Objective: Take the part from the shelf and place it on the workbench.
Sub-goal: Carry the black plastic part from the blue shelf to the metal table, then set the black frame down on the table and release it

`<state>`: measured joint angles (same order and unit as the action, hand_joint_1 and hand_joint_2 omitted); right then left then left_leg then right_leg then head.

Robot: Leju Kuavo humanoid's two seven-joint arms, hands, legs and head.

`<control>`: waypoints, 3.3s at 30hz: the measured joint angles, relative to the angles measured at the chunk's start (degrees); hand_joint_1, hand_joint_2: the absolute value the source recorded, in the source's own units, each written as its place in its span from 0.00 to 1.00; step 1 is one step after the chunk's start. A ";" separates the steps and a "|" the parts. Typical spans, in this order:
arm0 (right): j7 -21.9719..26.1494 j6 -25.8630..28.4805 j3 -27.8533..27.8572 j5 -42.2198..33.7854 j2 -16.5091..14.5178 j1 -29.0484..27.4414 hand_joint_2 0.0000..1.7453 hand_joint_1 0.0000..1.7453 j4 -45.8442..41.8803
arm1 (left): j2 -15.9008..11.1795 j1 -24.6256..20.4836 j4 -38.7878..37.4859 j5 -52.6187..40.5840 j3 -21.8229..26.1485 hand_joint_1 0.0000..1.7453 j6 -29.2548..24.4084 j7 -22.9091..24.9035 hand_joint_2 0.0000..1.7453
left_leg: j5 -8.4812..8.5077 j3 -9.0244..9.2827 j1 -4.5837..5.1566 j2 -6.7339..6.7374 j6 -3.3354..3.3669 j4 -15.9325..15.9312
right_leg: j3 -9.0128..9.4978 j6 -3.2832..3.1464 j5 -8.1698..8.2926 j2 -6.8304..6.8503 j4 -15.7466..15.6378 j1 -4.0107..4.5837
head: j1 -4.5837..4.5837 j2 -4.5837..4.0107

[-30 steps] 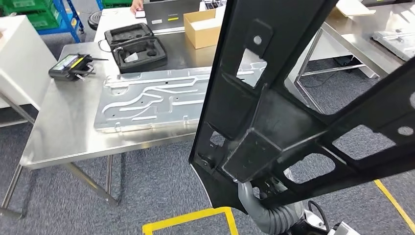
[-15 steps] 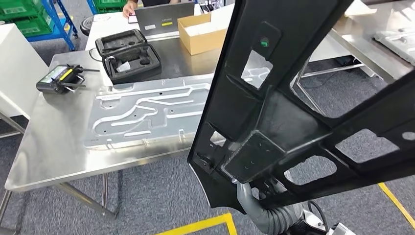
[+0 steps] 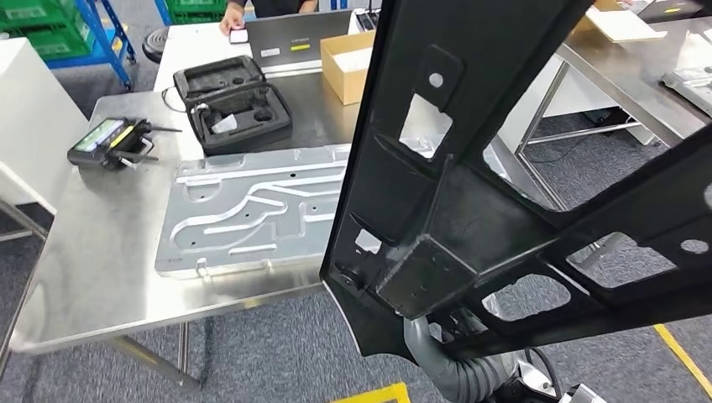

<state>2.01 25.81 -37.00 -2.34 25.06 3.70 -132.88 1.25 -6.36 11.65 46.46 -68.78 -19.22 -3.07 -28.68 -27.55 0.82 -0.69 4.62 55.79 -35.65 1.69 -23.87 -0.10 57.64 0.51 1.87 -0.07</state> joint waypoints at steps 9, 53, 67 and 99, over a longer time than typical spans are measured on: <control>-0.31 0.00 -0.03 0.44 -0.03 -0.03 1.00 1.00 -0.03 | -0.04 -0.20 -0.01 -0.07 0.00 0.00 0.13 0.03 1.00 | -5.58 -8.52 -0.51 0.16 -2.93 16.09 | 3.87 -1.25 -1.00 0.06 -2.41 -1.09 | -0.48 -0.01; -33.15 -25.60 -1.61 40.54 15.45 38.38 1.00 1.00 25.75 | -0.36 -2.80 -0.04 -7.07 -4.16 0.00 7.57 -1.30 1.00 | 5.55 -6.53 -0.99 -0.05 -0.22 -0.03 | -0.07 2.00 -6.81 0.03 6.57 -1.20 | -0.36 -0.01; -31.61 -30.02 -8.85 48.58 14.22 40.19 0.00 0.00 44.83 | -0.21 -3.53 -0.04 -8.31 -5.52 0.00 8.49 -0.32 1.00 | 2.47 -7.82 -0.61 -0.61 -2.46 3.75 | 1.65 0.22 0.00 0.11 -2.36 -1.66 | -0.49 0.00; -38.00 -27.85 -7.17 51.29 14.10 36.76 0.00 0.00 50.33 | 2.01 -3.41 0.12 -7.98 -6.67 0.00 5.19 3.08 0.00 | -0.48 -10.63 -0.95 -0.12 -2.72 9.93 | 2.52 -0.01 -0.17 -0.32 -2.40 -1.80 | -0.50 0.00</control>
<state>-35.99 -2.03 -44.18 48.95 39.16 40.45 -82.55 3.25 -9.77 11.77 38.48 -75.44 -14.03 0.02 -29.16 -38.18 -0.13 -0.81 1.90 65.72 -33.14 1.68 -24.05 -0.42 55.24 -1.28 1.37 -0.07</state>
